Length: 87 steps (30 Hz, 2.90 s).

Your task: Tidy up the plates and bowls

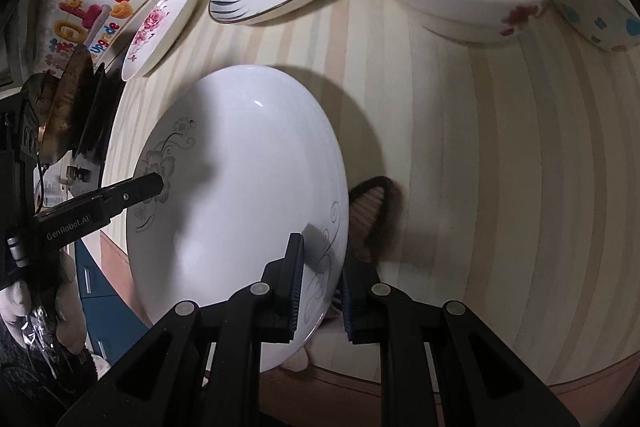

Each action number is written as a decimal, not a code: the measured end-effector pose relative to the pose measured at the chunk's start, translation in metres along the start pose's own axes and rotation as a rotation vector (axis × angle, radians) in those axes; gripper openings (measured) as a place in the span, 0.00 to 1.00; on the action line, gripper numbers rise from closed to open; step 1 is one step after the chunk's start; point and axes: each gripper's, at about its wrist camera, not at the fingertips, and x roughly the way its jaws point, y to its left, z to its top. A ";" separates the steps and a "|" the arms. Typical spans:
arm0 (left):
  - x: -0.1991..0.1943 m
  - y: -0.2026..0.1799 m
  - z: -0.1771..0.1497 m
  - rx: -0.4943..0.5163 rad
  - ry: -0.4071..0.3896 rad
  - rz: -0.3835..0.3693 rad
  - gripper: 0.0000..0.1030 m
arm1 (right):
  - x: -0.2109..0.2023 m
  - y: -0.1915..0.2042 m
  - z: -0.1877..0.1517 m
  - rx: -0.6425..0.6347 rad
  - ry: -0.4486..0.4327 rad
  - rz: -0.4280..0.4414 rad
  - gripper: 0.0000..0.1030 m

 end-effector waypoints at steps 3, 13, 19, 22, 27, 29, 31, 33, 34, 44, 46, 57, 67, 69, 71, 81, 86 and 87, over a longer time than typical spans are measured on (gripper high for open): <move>0.005 -0.004 -0.003 0.016 0.009 0.013 0.35 | 0.002 0.000 0.001 0.013 0.000 -0.003 0.18; 0.012 -0.022 0.000 0.068 0.000 0.064 0.35 | 0.003 0.006 0.003 0.035 -0.014 -0.025 0.18; 0.013 -0.027 -0.001 0.077 0.028 0.053 0.35 | 0.004 0.008 0.005 0.046 -0.001 -0.049 0.21; -0.001 -0.024 0.001 0.087 0.012 0.099 0.35 | -0.001 0.008 0.008 0.058 0.023 -0.043 0.21; -0.059 0.006 0.026 0.051 -0.125 0.122 0.36 | -0.079 0.026 0.021 0.025 -0.141 -0.082 0.21; -0.070 0.031 0.050 -0.021 -0.147 0.105 0.40 | -0.104 0.048 0.040 -0.007 -0.193 -0.067 0.28; -0.070 0.059 0.073 -0.101 -0.169 0.091 0.40 | -0.111 0.079 0.070 -0.051 -0.228 -0.051 0.45; -0.067 0.092 0.100 -0.187 -0.184 0.098 0.40 | -0.100 0.114 0.108 -0.117 -0.261 -0.009 0.46; -0.065 0.104 0.109 -0.217 -0.186 0.102 0.40 | -0.092 0.130 0.125 -0.141 -0.274 0.008 0.46; -0.001 0.179 0.175 -0.400 -0.113 0.190 0.40 | 0.075 0.214 0.305 -0.143 -0.136 0.034 0.46; 0.010 0.186 0.181 -0.405 -0.089 0.183 0.40 | 0.098 0.217 0.321 -0.143 -0.109 0.016 0.46; 0.021 0.195 0.178 -0.381 -0.150 0.092 0.31 | 0.145 0.216 0.340 -0.180 -0.083 0.009 0.18; -0.026 0.177 0.138 -0.314 -0.188 0.029 0.31 | 0.083 0.205 0.300 -0.214 -0.156 0.016 0.14; -0.043 0.162 0.130 -0.296 -0.196 0.006 0.31 | 0.061 0.197 0.286 -0.215 -0.169 0.028 0.14; -0.055 0.139 0.123 -0.265 -0.200 -0.004 0.31 | 0.036 0.186 0.265 -0.216 -0.185 0.032 0.14; -0.096 0.059 0.062 -0.131 -0.187 -0.028 0.31 | -0.053 0.120 0.139 -0.190 -0.193 0.055 0.14; -0.089 0.032 0.019 -0.125 -0.116 -0.020 0.31 | -0.062 0.084 0.071 -0.178 -0.154 0.057 0.14; -0.085 0.030 0.014 -0.125 -0.104 -0.015 0.31 | -0.059 0.078 0.061 -0.173 -0.146 0.057 0.14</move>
